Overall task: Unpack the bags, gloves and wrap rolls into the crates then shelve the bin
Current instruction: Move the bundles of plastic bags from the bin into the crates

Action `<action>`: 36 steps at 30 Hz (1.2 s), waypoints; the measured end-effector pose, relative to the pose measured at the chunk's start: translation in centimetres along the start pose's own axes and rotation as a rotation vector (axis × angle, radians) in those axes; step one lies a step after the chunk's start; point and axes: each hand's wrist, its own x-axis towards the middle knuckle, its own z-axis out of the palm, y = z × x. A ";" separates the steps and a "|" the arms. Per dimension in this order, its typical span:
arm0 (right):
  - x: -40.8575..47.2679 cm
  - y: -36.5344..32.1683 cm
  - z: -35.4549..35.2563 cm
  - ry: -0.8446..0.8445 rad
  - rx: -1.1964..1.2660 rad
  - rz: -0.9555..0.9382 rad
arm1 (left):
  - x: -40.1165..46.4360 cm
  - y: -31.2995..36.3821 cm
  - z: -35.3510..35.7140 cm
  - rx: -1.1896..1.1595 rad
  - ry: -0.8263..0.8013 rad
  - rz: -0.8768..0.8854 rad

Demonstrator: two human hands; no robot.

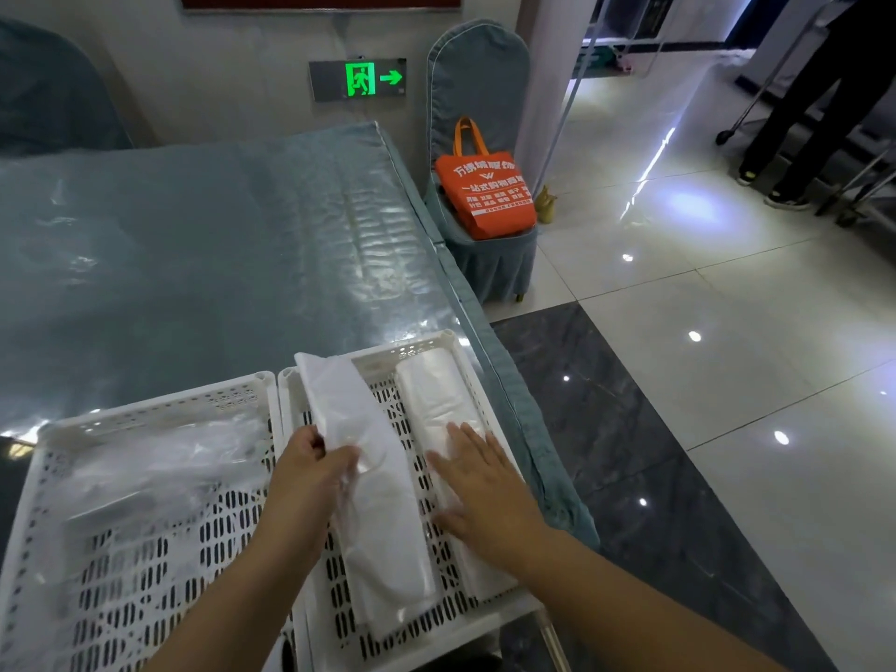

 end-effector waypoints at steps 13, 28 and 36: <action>-4.2 4.4 -2.0 0.369 0.251 0.285 | 0.3 -2.8 11.1 0.228 -0.146 -0.058; -4.3 5.1 -1.4 0.209 0.285 0.148 | 1.8 -7.1 11.7 1.301 -0.223 0.745; -2.6 7.3 -3.1 0.242 0.423 0.084 | 1.6 -7.4 12.4 1.326 -0.188 0.715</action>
